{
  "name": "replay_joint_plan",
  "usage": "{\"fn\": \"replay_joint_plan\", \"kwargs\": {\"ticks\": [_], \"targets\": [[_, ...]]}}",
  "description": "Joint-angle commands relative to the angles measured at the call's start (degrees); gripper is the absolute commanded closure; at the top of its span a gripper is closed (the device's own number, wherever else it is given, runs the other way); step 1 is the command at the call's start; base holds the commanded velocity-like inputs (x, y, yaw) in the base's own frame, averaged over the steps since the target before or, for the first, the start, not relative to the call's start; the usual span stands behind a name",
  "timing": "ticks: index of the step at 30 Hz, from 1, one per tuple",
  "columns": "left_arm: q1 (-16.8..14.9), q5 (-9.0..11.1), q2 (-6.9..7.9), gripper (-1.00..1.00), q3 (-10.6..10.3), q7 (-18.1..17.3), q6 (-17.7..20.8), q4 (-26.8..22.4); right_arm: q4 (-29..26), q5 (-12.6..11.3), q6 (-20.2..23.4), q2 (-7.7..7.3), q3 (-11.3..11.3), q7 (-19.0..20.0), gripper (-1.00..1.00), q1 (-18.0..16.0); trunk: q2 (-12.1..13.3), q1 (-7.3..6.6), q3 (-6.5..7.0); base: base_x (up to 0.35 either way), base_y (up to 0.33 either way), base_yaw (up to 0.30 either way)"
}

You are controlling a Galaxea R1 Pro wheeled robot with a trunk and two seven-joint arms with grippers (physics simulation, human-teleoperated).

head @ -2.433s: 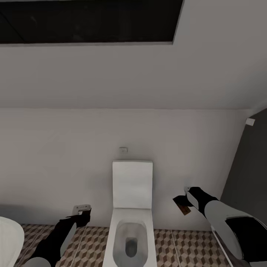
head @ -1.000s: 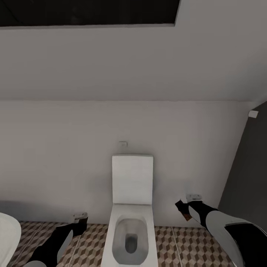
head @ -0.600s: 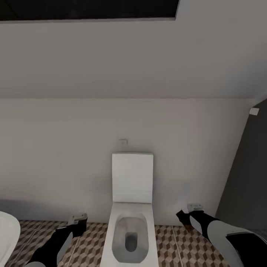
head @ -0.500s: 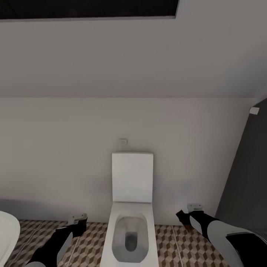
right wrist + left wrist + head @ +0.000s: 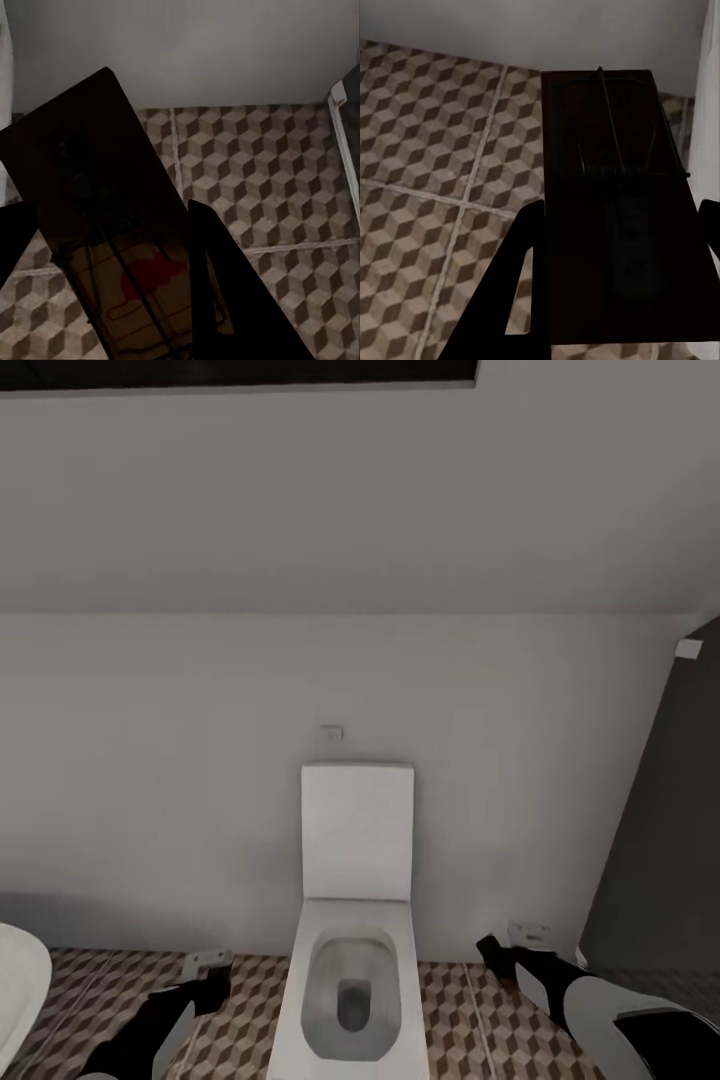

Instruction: Take the four mousetraps from the cabinet in the bathroom and place them on the bathroom floor. Make sure all four end up on the same floor surface, and ensure that at least two of them are either under or directly next to the same bathroom sink.

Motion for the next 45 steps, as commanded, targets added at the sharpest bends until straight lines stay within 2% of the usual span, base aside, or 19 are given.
{"fn": "replay_joint_plan", "kwargs": {"ticks": [1, 6, 13, 18, 20, 23, 30, 45], "targets": [[0.0, 0.5, -0.01, 1.0, -0.1, 0.4, 0.3, -0.1, 0.1, -0.6, -0.1, 0.02, 0.5, -0.1, 1.0, 0.3, -0.5, 0.22, -0.24, 0.0, 0.0, 0.0], [0.0, 0.6, 0.0, 1.0, 0.0, 0.3, 0.2, 0.1, 0.1, -2.0, -3.7, 0.1, 0.5, -0.1, 1.0, 2.6, -2.5, 1.32, -1.14, 0.0, 0.0, 0.0], [0.0, 0.7, -0.14, 1.0, -0.1, 0.4, 0.1, 0.2, 0.1, -2.3, -7.7, 0.2, 0.5, -0.1, 1.0, 6.9, -5.3, 2.86, -2.4, 0.0, 0.0, 0.0], [0.0, 0.8, -0.21, 1.0, 0.6, 0.4, -0.1, 0.2, 0.1, -3.9, -9.3, 0.43, 0.4, -0.1, 1.0, 7.5, -7.3, 3.96, -3.3, 0.0, 0.0, 0.0], [0.0, 0.8, -0.2, 1.0, 1.5, 0.4, -1.4, 0.3, 0.1, -5.4, -10.3, 0.78, 0.4, -0.1, 1.0, 7.6, -8.1, 4.4, -3.65, 0.0, 0.0, 0.0], [0.0, 0.8, -0.2, 1.0, 2.6, 0.4, -3.6, 0.8, 0.1, -6.3, -10.8, 0.89, 0.4, -0.1, 1.0, 7.7, -9.3, 5.06, -4.19, 0.0, 0.0, 0.0], [0.0, 0.6, -0.24, 1.0, 3.3, 0.5, -5.3, 2.8, 0.1, -6.6, -11.0, 1.04, 0.4, 0.0, 1.0, 7.7, -12.1, 6.59, -5.45, 0.0, 0.0, 0.0], [0.0, 0.2, -0.24, 1.0, 3.2, 0.7, -5.9, 4.7, 0.1, -6.4, -10.4, 1.4, 0.4, 0.2, 1.0, 7.7, -18.1, 9.89, -8.14, 0.0, 0.0, 0.0]]}}
